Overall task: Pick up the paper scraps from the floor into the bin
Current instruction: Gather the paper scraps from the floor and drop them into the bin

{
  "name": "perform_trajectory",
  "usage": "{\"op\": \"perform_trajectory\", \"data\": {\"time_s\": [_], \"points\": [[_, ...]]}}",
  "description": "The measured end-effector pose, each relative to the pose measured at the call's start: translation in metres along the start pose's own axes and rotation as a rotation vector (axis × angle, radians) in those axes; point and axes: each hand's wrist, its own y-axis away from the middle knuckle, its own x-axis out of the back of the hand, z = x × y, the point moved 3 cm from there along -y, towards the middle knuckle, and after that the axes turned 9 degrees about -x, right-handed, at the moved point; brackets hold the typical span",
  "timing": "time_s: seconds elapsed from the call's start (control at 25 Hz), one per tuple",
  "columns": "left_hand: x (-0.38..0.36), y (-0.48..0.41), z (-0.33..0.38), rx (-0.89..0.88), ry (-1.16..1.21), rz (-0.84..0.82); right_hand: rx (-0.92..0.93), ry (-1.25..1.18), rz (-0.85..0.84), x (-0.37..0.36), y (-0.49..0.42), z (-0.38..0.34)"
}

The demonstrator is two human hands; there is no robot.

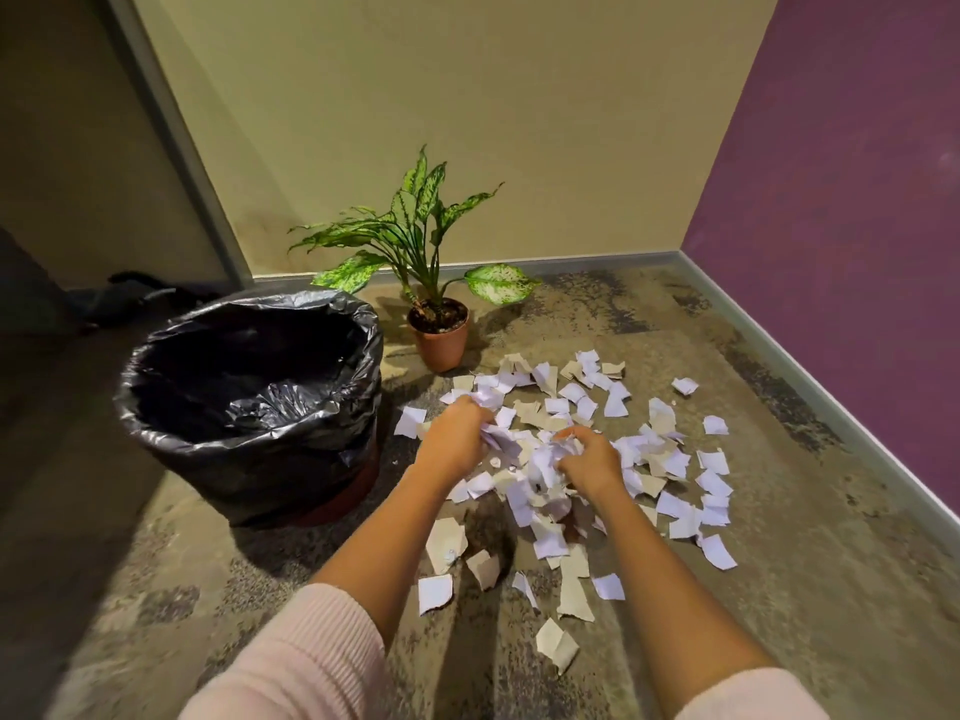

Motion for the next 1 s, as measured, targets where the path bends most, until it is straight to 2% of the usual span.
{"op": "perform_trajectory", "data": {"time_s": [0.16, 0.48, 0.68, 1.0], "points": [[0.068, -0.009, 0.003, 0.001, -0.009, 0.167, 0.077, -0.052, 0.003, 0.007, 0.010, -0.071], [0.193, 0.003, -0.027, 0.038, -0.072, 0.375, 0.283, -0.209, -0.088, -0.010, 0.043, -0.192], [0.229, 0.034, -0.070, 0.151, -0.048, 0.413, 0.397, -0.172, -0.151, -0.045, 0.057, -0.246], [0.224, 0.076, -0.155, 0.342, -0.077, 0.334, 0.480, -0.012, -0.217, -0.126, 0.066, -0.284]]}}
